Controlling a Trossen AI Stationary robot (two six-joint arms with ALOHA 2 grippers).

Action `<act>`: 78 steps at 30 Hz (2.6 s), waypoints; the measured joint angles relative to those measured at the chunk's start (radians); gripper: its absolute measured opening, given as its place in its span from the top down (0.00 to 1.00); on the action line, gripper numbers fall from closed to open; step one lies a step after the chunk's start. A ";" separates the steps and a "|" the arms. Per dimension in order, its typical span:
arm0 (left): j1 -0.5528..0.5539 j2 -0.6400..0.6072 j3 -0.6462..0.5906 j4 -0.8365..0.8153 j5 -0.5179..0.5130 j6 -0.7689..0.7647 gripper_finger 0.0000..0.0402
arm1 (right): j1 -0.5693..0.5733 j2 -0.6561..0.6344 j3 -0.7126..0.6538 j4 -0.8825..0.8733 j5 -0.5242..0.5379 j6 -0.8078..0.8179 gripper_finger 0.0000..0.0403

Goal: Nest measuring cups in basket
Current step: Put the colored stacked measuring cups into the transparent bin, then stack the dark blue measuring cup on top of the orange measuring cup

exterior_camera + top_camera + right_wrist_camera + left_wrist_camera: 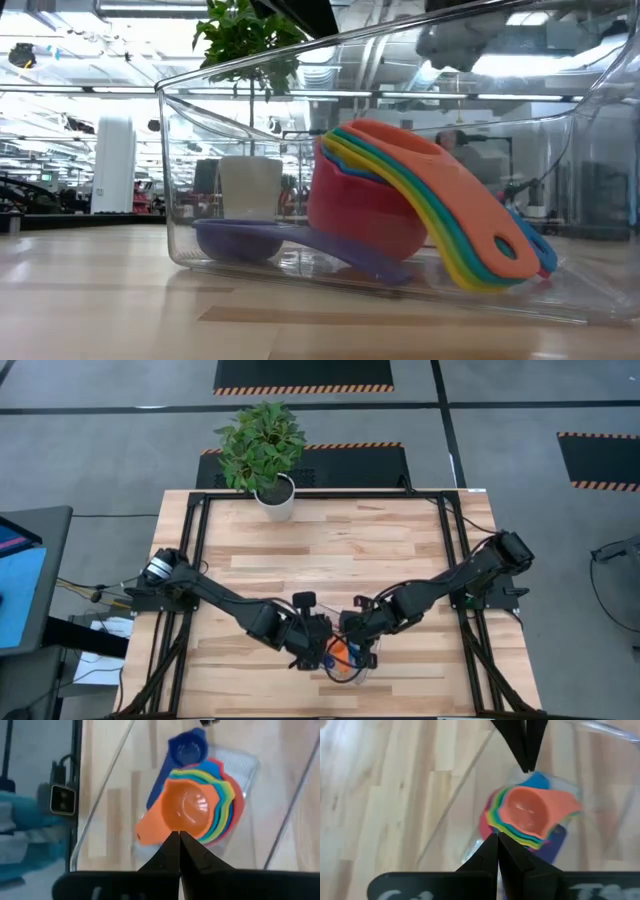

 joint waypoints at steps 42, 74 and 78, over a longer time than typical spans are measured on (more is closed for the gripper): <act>-0.193 -0.117 -0.038 -0.685 -0.147 -0.397 1.00 | -0.174 0.075 0.025 0.157 -0.054 -0.065 0.96; 0.162 -0.627 -0.782 0.530 0.348 0.116 1.00 | 0.326 -0.208 -0.120 -0.363 0.475 0.993 0.97; 0.205 -0.454 -0.568 0.361 0.440 0.132 1.00 | 0.381 -0.209 -0.120 -0.403 0.511 1.088 0.94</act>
